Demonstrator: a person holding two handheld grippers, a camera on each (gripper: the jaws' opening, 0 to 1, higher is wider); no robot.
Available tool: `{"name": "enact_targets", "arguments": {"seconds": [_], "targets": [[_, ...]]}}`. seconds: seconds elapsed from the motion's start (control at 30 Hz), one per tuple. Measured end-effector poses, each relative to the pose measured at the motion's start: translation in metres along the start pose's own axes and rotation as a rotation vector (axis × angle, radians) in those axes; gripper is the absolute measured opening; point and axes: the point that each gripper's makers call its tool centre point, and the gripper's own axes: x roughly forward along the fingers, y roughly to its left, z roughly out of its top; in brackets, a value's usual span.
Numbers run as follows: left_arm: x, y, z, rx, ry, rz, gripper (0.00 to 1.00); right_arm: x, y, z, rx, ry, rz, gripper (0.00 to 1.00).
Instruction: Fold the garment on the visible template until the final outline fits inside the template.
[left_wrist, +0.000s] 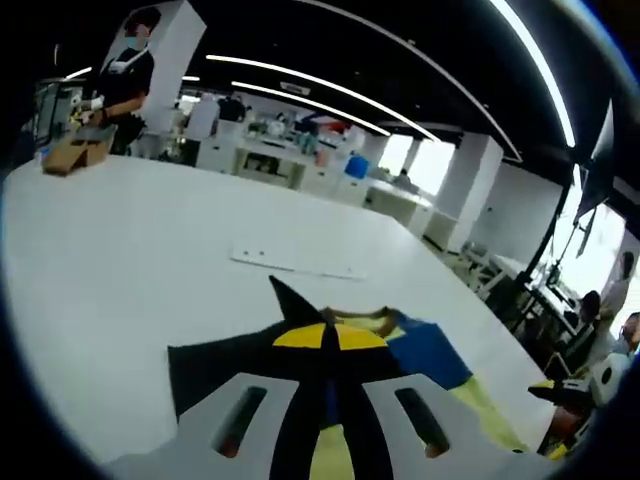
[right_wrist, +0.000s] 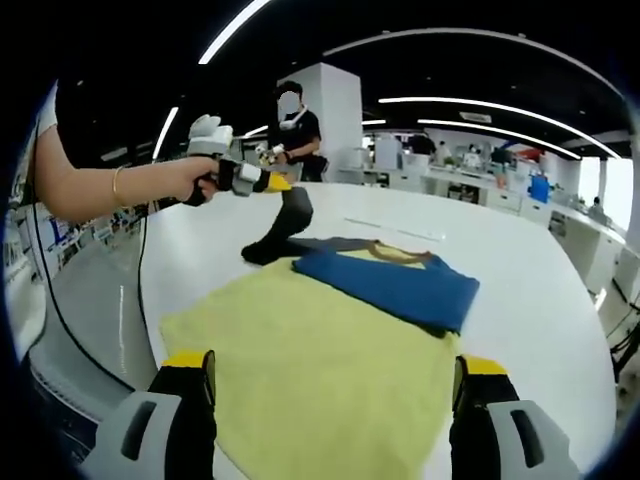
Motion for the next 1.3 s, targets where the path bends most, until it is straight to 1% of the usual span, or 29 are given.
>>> {"name": "enact_targets", "arguments": {"seconds": [0.17, 0.4, 0.57, 0.67, 0.77, 0.87, 1.17, 1.3], "targets": [[0.012, -0.019, 0.002, -0.013, -0.004, -0.038, 0.00, -0.001, -0.001, -0.002, 0.002, 0.007, -0.001, 0.98], [0.027, -0.043, 0.004, -0.023, -0.013, -0.082, 0.00, -0.003, -0.008, -0.001, -0.009, 0.015, -0.009, 0.97], [0.039, -0.059, -0.002, -0.021, 0.002, -0.107, 0.00, -0.003, -0.010, -0.003, -0.004, 0.015, -0.010, 0.97], [0.045, -0.066, -0.004, -0.006, 0.008, -0.109, 0.00, -0.003, -0.010, -0.004, 0.000, 0.017, -0.009, 0.97], [0.052, -0.076, -0.007, -0.009, 0.014, -0.132, 0.00, -0.003, -0.010, -0.006, 0.002, 0.022, -0.007, 0.97], [0.060, -0.082, -0.009, -0.009, 0.018, -0.153, 0.00, -0.004, -0.012, -0.006, 0.000, 0.027, -0.012, 0.96], [0.072, -0.105, -0.017, 0.006, 0.032, -0.218, 0.00, -0.002, -0.017, -0.005, 0.000, 0.023, -0.021, 0.95], [0.078, -0.115, -0.019, 0.003, 0.035, -0.241, 0.00, -0.001, -0.017, -0.007, 0.005, 0.027, -0.022, 0.95]]}}
